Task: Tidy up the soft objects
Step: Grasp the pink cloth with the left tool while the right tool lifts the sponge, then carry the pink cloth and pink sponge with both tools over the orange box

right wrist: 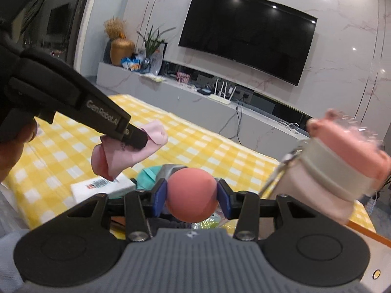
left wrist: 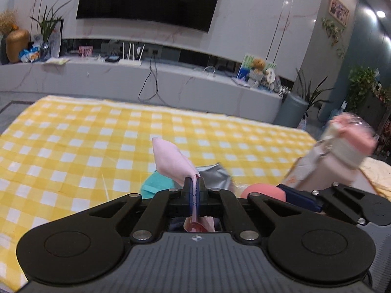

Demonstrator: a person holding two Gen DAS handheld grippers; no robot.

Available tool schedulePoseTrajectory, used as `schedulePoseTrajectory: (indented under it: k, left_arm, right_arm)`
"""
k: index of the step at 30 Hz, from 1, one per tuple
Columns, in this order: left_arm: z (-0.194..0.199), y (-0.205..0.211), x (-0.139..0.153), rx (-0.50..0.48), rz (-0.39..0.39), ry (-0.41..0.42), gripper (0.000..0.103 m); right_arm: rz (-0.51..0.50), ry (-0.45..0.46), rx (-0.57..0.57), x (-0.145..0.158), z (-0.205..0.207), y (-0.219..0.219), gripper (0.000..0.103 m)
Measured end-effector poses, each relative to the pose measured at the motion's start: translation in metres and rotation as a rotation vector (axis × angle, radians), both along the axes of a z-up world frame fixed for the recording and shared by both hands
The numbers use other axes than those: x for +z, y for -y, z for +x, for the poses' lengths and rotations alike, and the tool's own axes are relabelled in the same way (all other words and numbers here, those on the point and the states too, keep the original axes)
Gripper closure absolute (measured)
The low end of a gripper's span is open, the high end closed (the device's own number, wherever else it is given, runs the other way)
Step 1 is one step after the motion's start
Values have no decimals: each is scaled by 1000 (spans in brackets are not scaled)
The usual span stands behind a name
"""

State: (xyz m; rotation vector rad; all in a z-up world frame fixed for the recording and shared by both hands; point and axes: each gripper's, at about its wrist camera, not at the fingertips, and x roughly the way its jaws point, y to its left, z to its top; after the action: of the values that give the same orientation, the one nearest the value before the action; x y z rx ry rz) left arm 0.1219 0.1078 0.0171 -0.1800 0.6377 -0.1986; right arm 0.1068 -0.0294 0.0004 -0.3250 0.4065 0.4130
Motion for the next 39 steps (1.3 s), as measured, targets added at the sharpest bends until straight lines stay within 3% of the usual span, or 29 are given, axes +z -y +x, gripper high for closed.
schedulePoseTrajectory:
  k: [9, 17, 25, 31, 39]
  left_arm:
    - [-62, 30, 34, -33, -34, 83, 101]
    - [-102, 63, 38, -170, -44, 78, 101]
    - [-105, 93, 35, -334, -168, -7, 101]
    - [-98, 130, 44, -459, -168, 21, 101]
    - [-80, 188, 49, -561, -93, 34, 101]
  right_arm:
    - [153, -3, -22, 29, -56, 45, 58]
    - [243, -6, -105, 42, -91, 93, 58]
    - [265, 0, -269, 47, -102, 146, 58]
    - [292, 2, -391, 47, -106, 189, 58]
    - [282, 3, -472, 47, -101, 224, 58]
